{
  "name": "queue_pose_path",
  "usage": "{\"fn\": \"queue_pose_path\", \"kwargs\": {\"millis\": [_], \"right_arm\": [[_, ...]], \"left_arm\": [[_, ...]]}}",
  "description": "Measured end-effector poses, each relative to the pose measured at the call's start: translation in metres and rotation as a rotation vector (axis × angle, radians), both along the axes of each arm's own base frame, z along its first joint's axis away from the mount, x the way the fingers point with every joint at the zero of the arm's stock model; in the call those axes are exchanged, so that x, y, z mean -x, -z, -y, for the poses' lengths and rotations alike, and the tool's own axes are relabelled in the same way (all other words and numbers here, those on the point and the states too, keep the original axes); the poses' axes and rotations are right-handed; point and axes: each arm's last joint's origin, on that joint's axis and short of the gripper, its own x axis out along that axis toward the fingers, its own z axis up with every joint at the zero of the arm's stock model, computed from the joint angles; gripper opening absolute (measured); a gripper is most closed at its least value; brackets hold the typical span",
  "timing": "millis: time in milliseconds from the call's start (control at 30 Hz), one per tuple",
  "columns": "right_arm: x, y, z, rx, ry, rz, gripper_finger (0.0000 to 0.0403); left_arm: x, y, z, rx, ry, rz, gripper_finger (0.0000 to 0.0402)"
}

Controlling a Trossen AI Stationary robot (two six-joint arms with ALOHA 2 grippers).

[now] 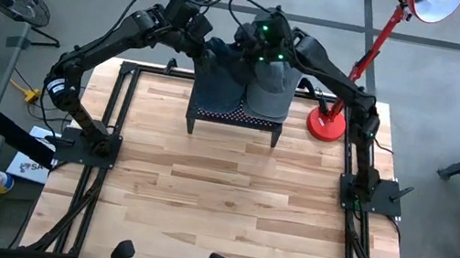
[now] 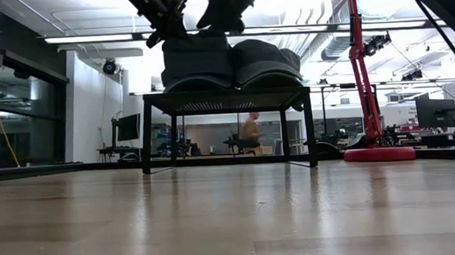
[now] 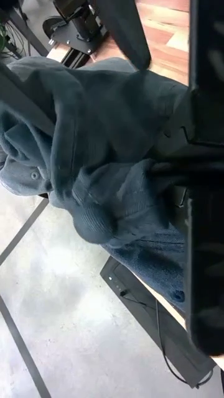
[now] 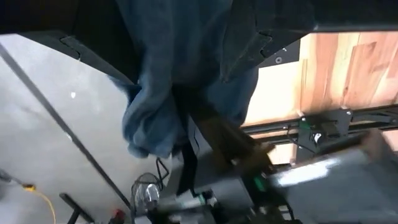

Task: Pick & Place hat
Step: Stack the blue cap on the blue cap on the shelf

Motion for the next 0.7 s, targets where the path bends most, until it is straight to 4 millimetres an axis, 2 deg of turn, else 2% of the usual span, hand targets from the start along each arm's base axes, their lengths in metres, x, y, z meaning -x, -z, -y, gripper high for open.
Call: {"fn": "queue_pose_path", "kwargs": {"millis": [600,700], "right_arm": [[0.003,0.013,0.002,-0.045,0.072,-0.112,0.0222],[0.003,0.014,0.002,-0.059,0.081,-0.11,0.0222]], "left_arm": [[0.001,-0.007,0.004,-0.061,0.104,0.035,0.0037],[0.002,-0.009,0.006,-0.079,0.144,0.04,0.005]]}}
